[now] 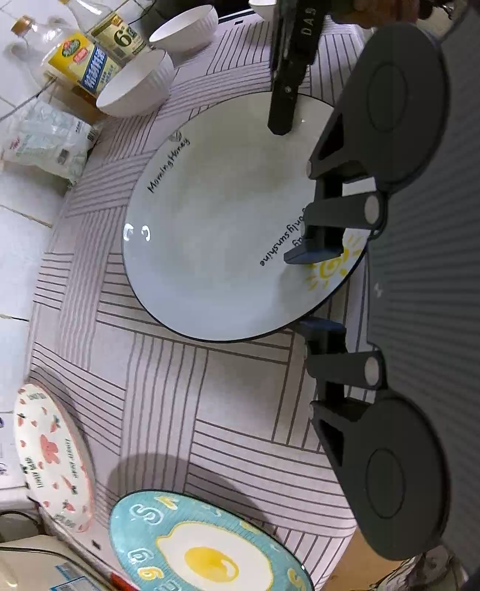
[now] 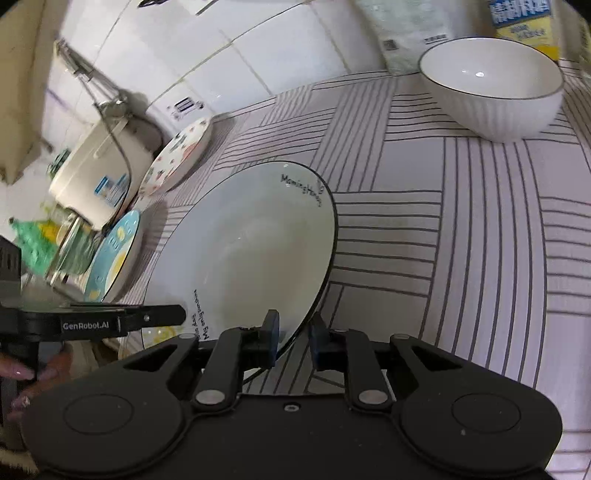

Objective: Organize plates and bowls
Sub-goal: 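Lift the white plate upright and lean it against the wall tiles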

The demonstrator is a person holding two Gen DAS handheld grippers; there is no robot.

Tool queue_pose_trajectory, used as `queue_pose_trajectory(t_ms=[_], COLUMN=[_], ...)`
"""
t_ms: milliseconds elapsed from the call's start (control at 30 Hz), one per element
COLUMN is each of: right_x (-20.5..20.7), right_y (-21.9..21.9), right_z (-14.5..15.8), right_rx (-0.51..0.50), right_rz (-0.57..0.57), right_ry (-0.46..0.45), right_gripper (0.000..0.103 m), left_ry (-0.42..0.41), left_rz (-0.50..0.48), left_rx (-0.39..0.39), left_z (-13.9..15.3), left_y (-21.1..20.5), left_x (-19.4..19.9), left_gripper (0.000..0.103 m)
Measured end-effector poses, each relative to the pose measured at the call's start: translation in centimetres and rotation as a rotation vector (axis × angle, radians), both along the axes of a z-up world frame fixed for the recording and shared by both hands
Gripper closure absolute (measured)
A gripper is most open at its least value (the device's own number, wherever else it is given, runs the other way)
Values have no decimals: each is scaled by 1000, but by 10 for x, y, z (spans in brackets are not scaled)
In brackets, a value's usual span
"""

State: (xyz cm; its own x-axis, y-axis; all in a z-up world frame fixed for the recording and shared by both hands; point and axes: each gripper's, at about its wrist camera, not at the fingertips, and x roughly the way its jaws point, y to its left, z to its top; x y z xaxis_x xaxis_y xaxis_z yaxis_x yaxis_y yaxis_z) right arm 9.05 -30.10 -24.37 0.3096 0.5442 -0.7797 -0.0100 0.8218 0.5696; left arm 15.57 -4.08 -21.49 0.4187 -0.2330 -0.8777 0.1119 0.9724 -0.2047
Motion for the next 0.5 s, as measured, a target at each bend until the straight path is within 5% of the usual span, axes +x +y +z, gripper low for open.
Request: queue_pose_trajectory(t_ms=[500], right_x=[49], right_y=[-23], right_z=[11], right_rx=[53], right_rz=[75], right_ry=[-120], right_gripper=[76], left_ry=[-88], left_rz=[-74], left_rx=[51], left_z=[43], left_y=[-8], left_x=[58], left_gripper=[75])
